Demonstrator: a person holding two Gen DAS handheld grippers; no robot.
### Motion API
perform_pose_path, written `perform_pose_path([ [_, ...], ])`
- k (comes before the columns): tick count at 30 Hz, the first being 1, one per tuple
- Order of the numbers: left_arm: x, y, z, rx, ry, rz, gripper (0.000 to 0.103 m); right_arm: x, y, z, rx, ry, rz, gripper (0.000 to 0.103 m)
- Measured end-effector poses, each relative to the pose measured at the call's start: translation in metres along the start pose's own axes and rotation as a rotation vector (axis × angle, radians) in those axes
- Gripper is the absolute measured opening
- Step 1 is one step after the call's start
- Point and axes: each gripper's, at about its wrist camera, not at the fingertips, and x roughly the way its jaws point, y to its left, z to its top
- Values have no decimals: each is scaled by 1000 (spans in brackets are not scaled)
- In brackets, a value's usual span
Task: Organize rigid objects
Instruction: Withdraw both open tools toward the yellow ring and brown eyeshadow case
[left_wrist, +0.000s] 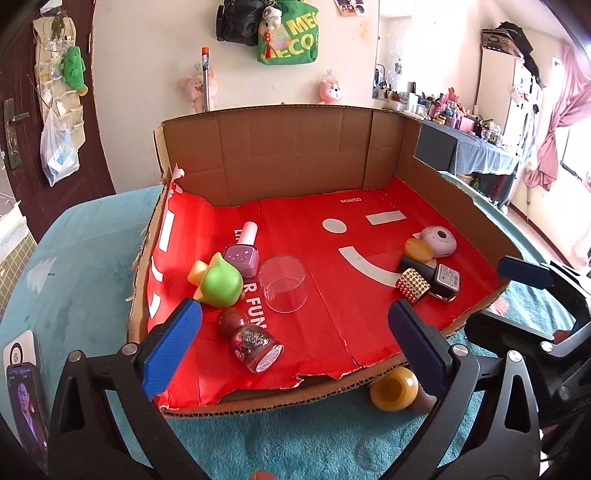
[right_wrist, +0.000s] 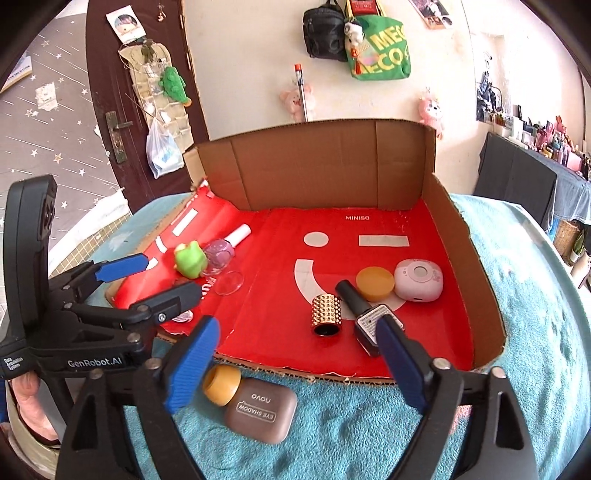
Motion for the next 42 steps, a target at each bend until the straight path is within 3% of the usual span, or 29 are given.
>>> perform_pose_path([
  [17, -29, -2, -29, -25, 1, -38, 103, -33, 14, -22, -35, -75, 1, 103],
  [31, -27, -12, -56, -38, 56, -72, 103, -32, 6, -52, -10, -24, -8, 103],
  [42, -17, -9, -60, -55, 87, -58, 103, -6, 11, -69, -60, 67, -60, 103],
])
